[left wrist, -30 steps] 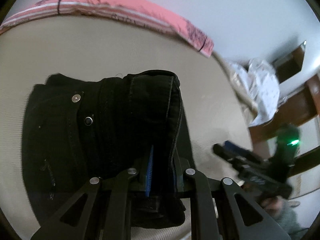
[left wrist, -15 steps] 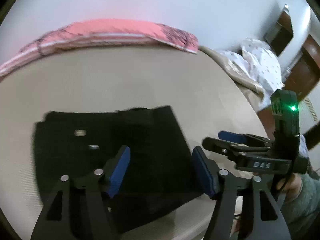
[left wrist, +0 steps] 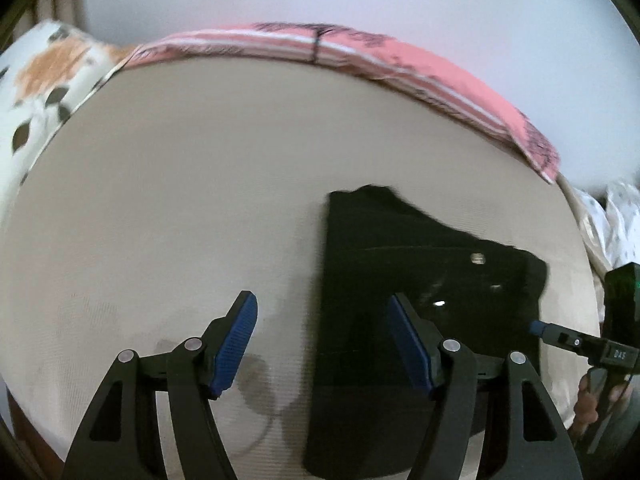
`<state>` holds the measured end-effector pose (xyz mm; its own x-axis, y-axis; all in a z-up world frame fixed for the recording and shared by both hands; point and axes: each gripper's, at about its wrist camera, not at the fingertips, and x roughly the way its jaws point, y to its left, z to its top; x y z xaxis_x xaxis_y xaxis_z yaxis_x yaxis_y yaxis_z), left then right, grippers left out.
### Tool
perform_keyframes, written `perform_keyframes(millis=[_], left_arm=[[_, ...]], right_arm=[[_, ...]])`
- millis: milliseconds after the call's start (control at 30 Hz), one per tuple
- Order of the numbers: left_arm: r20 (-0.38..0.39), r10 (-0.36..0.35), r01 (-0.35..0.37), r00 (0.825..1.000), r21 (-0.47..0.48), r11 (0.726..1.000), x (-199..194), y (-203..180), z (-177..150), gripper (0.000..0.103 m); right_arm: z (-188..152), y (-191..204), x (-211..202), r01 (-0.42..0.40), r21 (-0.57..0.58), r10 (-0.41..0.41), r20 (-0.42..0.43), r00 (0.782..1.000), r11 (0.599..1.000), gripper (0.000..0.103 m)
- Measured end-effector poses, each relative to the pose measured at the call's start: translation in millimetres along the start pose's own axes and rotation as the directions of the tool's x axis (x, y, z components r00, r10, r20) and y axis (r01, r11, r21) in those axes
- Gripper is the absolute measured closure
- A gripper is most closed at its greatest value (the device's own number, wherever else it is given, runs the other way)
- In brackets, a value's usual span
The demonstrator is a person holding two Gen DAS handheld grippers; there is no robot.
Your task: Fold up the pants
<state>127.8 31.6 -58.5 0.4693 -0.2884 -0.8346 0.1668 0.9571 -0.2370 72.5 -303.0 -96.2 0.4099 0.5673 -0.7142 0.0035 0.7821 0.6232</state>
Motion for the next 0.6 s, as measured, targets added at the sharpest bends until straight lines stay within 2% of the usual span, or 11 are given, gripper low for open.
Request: perform_keyframes(millis=[233, 400, 467, 500, 533, 600], left_arm=[[-0.048, 0.017, -0.017, 0.999, 0.007, 1.0, 24, 4, -12, 0.035], [-0.061, 0.014, -0.014, 0.998, 0.001, 1.0, 36, 2, -10, 0.035], [-0.064, 0.015, -0.015, 0.998, 0.003, 1.0, 38, 2, -10, 0.035], [-0.067, 0.013, -0.013, 0.998, 0.001, 1.0, 39, 2, -10, 0.035], [-0.067, 0.012, -0.012, 0.998, -0.003, 1.0, 38, 3, -9, 0.035], [-0.06, 0.009, -0.009, 0.998, -0.006, 1.0, 35, 2, -7, 0.035]], right_arm=[[14, -4, 16, -0.053, -0.01, 0.053, 0.012, 0.999, 0.999, 0.034], [25, 5, 32, -0.073, -0.041, 0.073, 0.015, 0.997, 0.996, 0.048], [27, 8, 37, -0.089, -0.031, 0.089, 0.008, 0.996, 0.996, 0.063], [27, 8, 35, -0.1, -0.013, 0.101, 0.011, 0.995, 0.995, 0.078], [26, 10, 32, -0.094, -0.008, 0.094, 0.024, 0.995, 0.996, 0.079], [24, 21, 20, -0.08, -0.024, 0.081, 0.059, 0.995, 0.997, 0.089]])
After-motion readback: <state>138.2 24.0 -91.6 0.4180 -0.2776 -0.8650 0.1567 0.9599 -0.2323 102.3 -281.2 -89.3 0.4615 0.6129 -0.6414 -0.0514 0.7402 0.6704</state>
